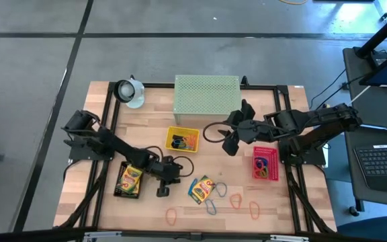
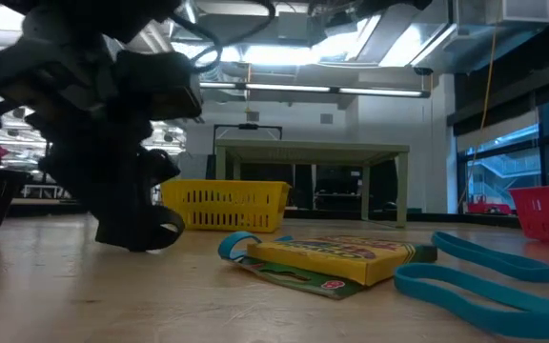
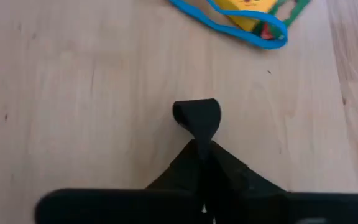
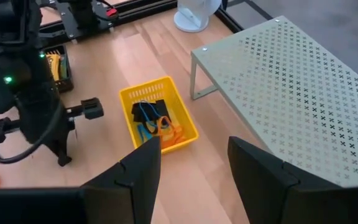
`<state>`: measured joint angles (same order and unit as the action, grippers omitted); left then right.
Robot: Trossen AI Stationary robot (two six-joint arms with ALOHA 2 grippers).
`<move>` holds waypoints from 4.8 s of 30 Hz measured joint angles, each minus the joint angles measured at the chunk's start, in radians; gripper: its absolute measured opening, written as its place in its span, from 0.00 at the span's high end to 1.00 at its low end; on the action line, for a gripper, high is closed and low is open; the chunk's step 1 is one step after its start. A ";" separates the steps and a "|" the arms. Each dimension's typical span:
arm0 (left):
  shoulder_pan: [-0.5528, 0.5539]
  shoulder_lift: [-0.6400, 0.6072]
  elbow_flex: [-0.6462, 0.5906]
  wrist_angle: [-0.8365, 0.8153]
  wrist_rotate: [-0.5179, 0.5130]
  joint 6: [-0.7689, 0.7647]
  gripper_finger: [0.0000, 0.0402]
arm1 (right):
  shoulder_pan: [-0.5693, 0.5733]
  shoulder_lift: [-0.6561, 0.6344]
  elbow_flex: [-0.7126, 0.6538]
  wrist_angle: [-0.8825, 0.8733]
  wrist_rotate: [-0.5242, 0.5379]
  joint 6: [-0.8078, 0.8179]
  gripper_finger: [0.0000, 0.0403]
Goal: Pick & Place Office Desk Supplies
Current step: Put the black rubber band into the yellow bin, then put the orange rubber band into the yellow bin
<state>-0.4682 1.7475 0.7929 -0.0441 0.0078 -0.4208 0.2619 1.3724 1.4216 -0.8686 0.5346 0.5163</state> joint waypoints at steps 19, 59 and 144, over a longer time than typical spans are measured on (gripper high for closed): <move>0.303 -0.413 -0.004 -0.304 -0.214 0.065 0.99 | 0.005 0.001 0.000 -0.033 0.008 0.026 0.53; 0.542 -0.339 -0.002 -0.160 0.022 0.222 0.54 | 0.005 0.001 0.000 -0.030 -0.005 0.078 0.53; -0.234 0.254 0.447 -0.292 -0.015 0.335 0.68 | 0.045 0.001 0.000 0.061 -0.187 0.262 0.53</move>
<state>-0.7020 2.0011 1.2394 -0.3359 -0.0074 -0.0854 0.3072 1.3731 1.4212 -0.8074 0.3472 0.7780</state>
